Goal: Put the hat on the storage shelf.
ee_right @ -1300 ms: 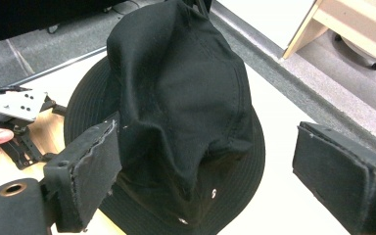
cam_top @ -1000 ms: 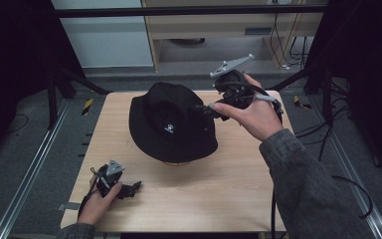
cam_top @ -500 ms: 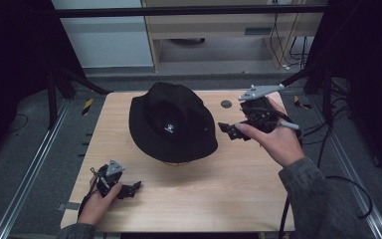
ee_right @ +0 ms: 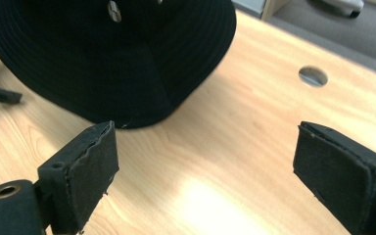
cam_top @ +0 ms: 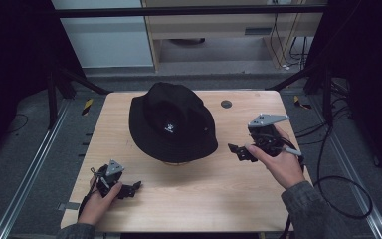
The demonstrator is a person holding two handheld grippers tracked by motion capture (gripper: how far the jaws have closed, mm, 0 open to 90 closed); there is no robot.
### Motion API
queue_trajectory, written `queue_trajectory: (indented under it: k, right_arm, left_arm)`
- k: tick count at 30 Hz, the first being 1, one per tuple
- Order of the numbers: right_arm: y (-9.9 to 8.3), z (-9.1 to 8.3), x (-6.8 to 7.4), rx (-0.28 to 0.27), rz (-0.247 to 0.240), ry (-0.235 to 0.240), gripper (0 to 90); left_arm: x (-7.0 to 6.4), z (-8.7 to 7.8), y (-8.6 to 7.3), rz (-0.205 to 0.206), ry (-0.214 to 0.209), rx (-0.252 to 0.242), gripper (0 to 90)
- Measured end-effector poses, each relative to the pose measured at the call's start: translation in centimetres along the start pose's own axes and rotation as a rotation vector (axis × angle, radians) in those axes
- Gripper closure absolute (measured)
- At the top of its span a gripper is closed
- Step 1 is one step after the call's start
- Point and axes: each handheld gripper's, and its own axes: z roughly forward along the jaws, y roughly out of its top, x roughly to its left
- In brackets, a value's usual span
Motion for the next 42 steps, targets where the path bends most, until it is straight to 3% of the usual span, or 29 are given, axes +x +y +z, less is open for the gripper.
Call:
queue_trajectory:
  k: [13,23,35,39,42]
  right_arm:
    - [-5.9,2.9,0.0,0.071,0.054,0.006,10.2]
    - [-9.7,5.1,-0.7,0.115,0.144,-0.003,10.5]
    - [-12.6,7.7,-0.2,0.206,0.139,-0.042,9.0]
    - [-13.1,8.1,0.0,0.197,0.133,-0.066,7.6]
    - [-13.3,8.4,0.3,0.185,0.088,-0.09,5.3]
  left_arm:
    - [0.0,0.0,0.0,0.0,-0.001,-0.001,0.0]
    - [0.0,0.0,0.0,-0.001,-0.001,-0.003,0.0]
    - [0.0,0.0,0.0,0.002,-0.001,0.0,0.0]
    - [0.0,0.0,0.0,0.002,-0.001,0.0,0.0]
    - [0.0,0.0,0.0,0.002,0.0,0.0,0.0]
